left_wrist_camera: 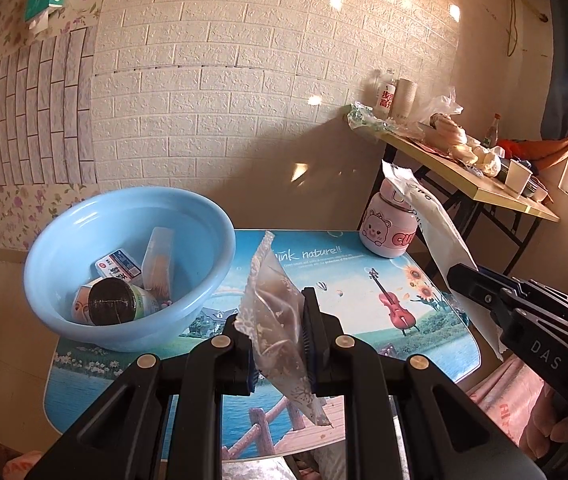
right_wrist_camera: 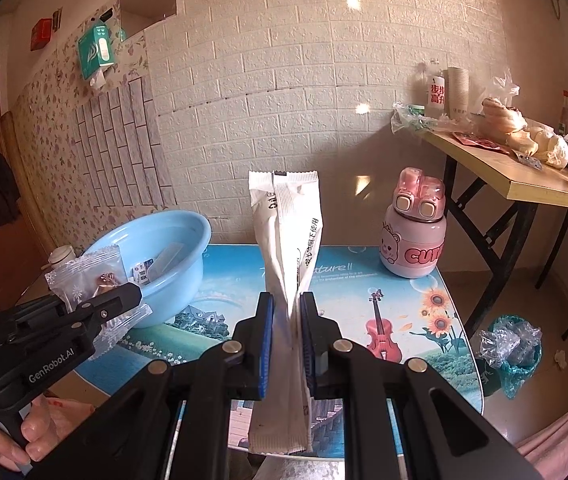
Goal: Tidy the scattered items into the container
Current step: 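Lift the snack bag and white packet and carry both over the basin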
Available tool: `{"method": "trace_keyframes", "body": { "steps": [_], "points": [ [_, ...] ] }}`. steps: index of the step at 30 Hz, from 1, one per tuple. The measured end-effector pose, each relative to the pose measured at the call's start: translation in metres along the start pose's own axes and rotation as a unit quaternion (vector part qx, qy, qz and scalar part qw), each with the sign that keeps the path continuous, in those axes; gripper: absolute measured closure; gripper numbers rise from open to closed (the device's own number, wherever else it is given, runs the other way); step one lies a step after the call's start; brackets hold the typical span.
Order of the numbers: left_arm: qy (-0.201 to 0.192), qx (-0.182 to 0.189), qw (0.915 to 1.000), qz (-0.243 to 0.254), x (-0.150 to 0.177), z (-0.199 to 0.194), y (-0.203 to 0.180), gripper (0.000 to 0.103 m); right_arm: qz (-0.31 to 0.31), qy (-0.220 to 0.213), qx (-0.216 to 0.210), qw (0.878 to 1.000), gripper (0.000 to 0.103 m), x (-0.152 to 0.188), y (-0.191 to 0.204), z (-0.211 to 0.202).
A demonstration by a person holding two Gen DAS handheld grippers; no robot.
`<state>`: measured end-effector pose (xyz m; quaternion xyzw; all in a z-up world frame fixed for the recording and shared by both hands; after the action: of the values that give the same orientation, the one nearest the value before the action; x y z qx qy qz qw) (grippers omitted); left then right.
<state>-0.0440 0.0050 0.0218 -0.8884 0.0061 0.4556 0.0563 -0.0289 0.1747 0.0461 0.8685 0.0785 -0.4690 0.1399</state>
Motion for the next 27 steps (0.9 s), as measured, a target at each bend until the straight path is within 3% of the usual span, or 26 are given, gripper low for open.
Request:
{"method": "trace_keyframes", "body": {
  "steps": [27],
  "points": [
    [0.005, -0.003, 1.0, -0.002, 0.0, 0.007, 0.007, 0.087, -0.002, 0.008, -0.005, 1.0, 0.089, 0.003, 0.005, 0.011]
  ]
}}
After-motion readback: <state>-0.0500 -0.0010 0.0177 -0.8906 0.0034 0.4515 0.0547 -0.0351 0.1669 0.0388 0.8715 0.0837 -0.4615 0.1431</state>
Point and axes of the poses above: each gripper's, at about its wrist camera, not at the fingertips, and z roughly the way its jaws point, y to its left, x to its underside, the point moved 6 cm from there along z, roughly the way its jaws point, and after that the axes turned 8 degrees about -x, right-handed, at the moved point
